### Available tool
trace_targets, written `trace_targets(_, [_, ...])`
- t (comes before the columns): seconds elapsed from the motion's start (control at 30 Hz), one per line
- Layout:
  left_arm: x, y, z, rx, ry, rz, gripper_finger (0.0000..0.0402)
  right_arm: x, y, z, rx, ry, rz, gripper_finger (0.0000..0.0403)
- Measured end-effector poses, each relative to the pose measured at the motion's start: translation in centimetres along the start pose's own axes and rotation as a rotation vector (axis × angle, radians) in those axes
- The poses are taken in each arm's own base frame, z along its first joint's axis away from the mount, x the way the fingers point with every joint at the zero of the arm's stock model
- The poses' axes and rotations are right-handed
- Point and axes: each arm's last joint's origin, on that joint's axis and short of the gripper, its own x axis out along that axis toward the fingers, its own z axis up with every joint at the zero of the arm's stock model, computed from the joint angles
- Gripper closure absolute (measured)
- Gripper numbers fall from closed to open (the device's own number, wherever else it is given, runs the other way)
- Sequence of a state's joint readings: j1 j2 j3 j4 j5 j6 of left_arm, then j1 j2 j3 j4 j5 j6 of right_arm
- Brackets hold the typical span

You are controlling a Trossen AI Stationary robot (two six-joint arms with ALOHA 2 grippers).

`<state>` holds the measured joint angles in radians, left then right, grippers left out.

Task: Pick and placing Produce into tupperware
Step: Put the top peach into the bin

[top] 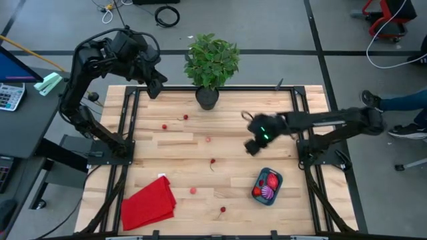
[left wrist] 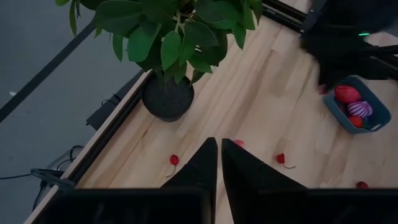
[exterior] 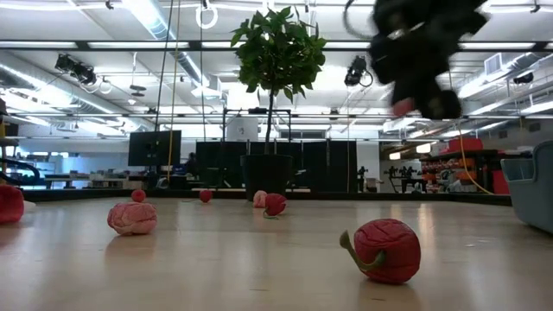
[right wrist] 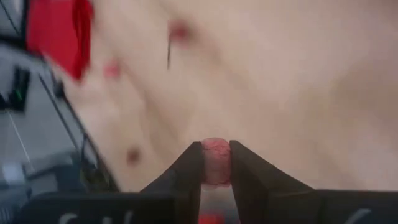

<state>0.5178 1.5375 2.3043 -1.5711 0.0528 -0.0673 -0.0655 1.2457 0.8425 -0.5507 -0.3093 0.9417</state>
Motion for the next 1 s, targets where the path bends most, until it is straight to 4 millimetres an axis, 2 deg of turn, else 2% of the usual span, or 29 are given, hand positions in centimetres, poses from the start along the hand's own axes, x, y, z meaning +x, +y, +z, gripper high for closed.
trace_targets(0.17, [0.0,0.0,0.0,0.0,0.0,-0.001,0.0381,-0.9,1.2,-5.8,0.02,0.145,-0.11,0.0327])
trace_targets(0.27, [0.0,0.0,0.0,0.0,0.0,0.0,0.0378,-0.4,1.6,-8.2,0.031,0.199,-0.174,0.0327])
trace_targets(0.37, [0.0,0.0,0.0,0.0,-0.002,0.0,0.0373,0.5,2.0,-9.7,-0.002,0.212,-0.215,0.0327])
trace_targets(0.5, [0.0,0.0,0.0,-0.001,-0.002,0.0,0.0368,1.9,2.0,-10.6,-0.021,0.213,-0.283,0.0326])
trace_targets(0.67, [0.0,0.0,0.0,-0.011,-0.003,0.0,0.0371,3.7,1.7,-10.7,-0.058,0.243,-0.352,0.0319])
trace_targets(0.83, [0.0,0.0,0.0,-0.021,-0.003,0.0,0.0378,5.0,1.2,-10.3,-0.083,0.26,-0.402,0.0293])
trace_targets(1.0, [0.0,0.0,0.0,-0.021,-0.003,0.0,0.0372,5.2,1.2,-9.4,-0.075,0.241,-0.378,0.0262])
